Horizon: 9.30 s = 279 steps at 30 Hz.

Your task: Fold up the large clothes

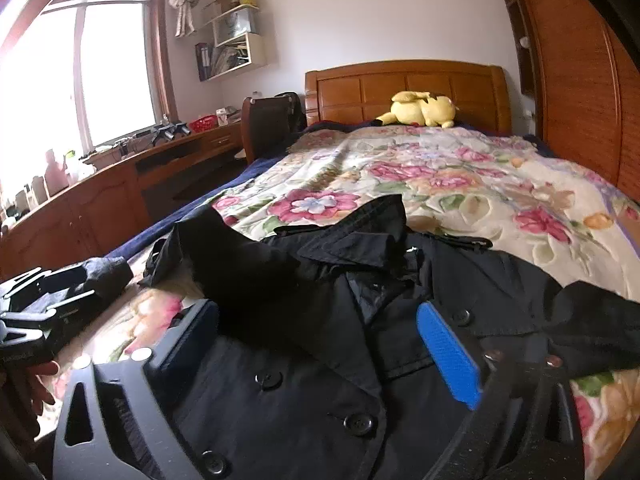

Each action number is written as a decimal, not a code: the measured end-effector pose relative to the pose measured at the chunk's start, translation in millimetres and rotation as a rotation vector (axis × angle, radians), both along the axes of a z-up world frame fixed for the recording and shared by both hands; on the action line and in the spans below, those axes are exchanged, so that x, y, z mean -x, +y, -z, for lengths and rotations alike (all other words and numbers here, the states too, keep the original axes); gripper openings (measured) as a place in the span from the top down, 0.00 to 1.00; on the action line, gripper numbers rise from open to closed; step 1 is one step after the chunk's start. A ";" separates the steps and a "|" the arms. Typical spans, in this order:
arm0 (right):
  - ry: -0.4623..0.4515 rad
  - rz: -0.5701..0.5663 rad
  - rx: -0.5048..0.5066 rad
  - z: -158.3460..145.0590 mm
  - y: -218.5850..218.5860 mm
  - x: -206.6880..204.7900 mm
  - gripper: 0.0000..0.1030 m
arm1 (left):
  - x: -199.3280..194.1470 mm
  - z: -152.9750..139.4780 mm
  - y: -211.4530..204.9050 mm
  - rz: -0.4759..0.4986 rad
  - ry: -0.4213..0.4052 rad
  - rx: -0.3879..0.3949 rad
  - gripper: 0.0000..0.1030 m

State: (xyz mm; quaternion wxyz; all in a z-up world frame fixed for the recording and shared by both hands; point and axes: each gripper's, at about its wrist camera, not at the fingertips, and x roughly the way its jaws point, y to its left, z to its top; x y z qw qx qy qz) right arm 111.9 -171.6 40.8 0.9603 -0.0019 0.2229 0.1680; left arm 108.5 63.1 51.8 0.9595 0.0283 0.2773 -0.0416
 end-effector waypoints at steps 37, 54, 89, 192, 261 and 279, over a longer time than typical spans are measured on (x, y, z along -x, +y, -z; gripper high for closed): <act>-0.028 -0.112 0.305 -35.1 145.9 -93.3 0.97 | 26.6 24.3 68.5 -0.004 -0.017 0.045 0.23; 0.175 0.100 0.279 36.7 -5.9 -20.3 0.46 | 39.3 18.3 54.3 0.039 -0.047 0.038 0.23; 0.220 -0.213 0.486 58.5 122.7 -94.7 0.96 | 27.0 34.0 71.8 0.018 -0.001 0.020 0.23; 0.161 0.516 0.193 -14.2 -121.7 109.9 0.50 | 41.6 30.6 69.1 0.046 -0.061 0.017 0.23; 0.181 0.166 0.108 58.4 -119.6 66.7 0.39 | -180.3 84.6 -41.1 0.113 0.307 -0.110 0.89; 0.124 0.162 0.102 56.6 -117.8 72.9 0.39 | -154.0 59.7 -11.5 0.048 0.175 -0.195 0.95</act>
